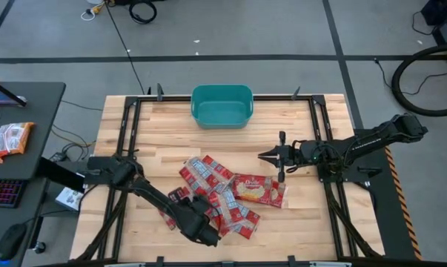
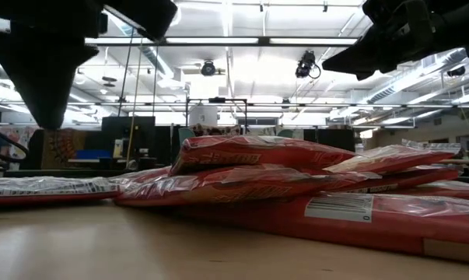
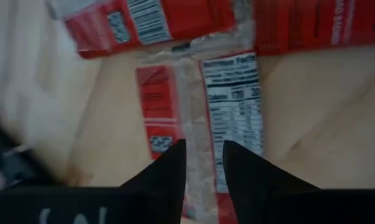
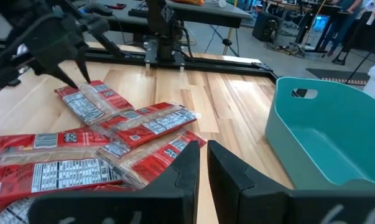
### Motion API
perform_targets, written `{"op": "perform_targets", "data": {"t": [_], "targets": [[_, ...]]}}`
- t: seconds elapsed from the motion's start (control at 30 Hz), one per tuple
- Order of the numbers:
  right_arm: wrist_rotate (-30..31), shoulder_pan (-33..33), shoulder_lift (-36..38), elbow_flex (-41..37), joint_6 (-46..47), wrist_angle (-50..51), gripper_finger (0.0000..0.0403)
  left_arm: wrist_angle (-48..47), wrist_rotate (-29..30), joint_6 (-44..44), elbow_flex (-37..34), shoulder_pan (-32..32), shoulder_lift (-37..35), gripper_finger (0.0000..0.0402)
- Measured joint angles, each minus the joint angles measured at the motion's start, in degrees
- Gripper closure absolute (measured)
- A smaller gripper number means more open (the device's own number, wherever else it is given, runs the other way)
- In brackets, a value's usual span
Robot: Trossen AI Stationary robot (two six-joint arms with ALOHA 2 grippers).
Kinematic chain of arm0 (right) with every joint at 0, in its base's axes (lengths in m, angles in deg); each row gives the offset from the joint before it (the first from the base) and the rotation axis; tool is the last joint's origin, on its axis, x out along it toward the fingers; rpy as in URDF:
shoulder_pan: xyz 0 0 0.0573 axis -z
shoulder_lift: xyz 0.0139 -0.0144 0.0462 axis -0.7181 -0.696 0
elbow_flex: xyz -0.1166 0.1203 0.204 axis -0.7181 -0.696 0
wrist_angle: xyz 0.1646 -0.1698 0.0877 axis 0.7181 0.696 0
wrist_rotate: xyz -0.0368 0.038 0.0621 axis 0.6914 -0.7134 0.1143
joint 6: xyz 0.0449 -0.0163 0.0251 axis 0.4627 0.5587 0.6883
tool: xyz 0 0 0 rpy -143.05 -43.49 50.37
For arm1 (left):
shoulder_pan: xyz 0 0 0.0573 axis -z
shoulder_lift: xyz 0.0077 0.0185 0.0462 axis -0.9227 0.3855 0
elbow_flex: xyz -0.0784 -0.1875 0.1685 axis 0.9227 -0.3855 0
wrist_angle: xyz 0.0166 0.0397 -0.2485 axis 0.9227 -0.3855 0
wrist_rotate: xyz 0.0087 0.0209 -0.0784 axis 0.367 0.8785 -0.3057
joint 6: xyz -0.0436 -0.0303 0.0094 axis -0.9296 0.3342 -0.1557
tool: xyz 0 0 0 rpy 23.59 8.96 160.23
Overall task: Sort popcorn bags into baskets
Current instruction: Put the popcorn bag into the green bin
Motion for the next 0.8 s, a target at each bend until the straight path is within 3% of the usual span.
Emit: {"op": "perform_targets", "data": {"t": [0.3, 0.6, 0.8], "targets": [[-0.6, 0.0, 0.0, 0.0, -0.3, -0.1, 0.0366, 17.2, -3.3, -4.4, -21.7, -1.6, -14.4, 0.0315], [-0.9, 0.0, 0.0, 0.0, -0.1, -0.1, 0.0366, 42.0, -8.6, -9.5, -41.8, -3.3, -22.9, 0.0232], [-1.0, 0.0, 0.0, 0.0, -0.1, -0.2, 0.0366, 45.6, -9.5, -7.9, -44.1, -3.6, -23.1, 0.02]]}}
